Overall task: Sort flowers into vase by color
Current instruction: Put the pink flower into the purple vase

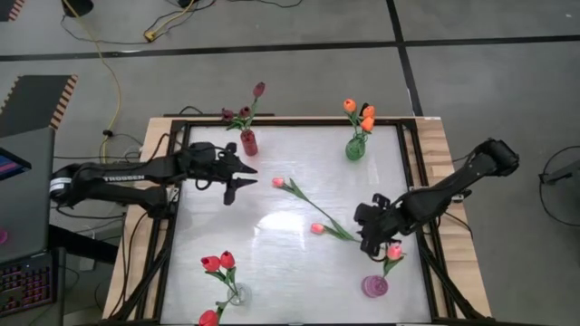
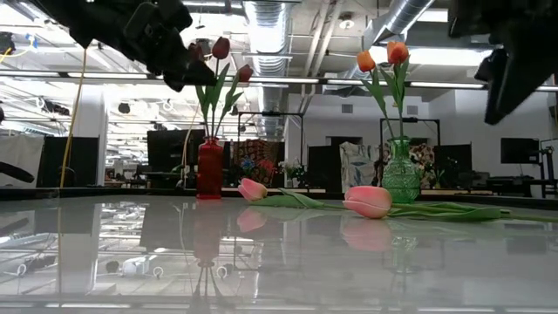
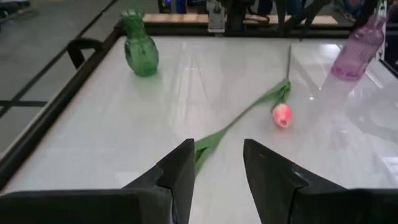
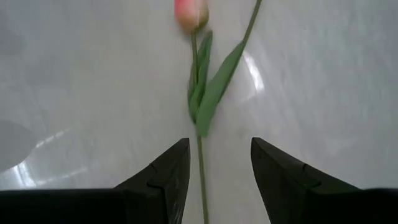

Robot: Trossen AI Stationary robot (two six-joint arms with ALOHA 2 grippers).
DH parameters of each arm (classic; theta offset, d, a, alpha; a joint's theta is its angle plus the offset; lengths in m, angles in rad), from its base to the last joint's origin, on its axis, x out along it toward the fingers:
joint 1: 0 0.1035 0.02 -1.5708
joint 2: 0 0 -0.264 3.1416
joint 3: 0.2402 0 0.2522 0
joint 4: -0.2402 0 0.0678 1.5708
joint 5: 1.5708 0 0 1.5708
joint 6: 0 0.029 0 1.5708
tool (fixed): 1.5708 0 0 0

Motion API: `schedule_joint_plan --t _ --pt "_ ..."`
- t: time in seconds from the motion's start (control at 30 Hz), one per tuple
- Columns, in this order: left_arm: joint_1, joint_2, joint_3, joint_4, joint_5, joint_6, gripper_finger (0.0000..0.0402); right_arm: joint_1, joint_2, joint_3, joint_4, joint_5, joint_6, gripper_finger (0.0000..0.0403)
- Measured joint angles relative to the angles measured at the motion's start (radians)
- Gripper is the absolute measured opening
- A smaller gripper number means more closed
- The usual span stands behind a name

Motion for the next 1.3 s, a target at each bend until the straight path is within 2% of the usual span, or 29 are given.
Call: schedule_joint_plan --t 0.43,0.8,1.3 --pt "-0.006 0.050 0.000 0.055 -0.003 -0.001 0.0122 -0.001 0.110 0.000 0.001 -0.038 0.065 0.0195" --pt "-0.006 0.050 0.000 0.055 -0.003 -0.002 0.0122 -0.003 0.107 0.000 0.000 -0.032 0.063 0.0195" --pt "-0.006 0.050 0.000 0.054 -0.003 -0.003 0.0122 -0.153 0.080 0.000 0.014 -0.050 0.030 0.0195"
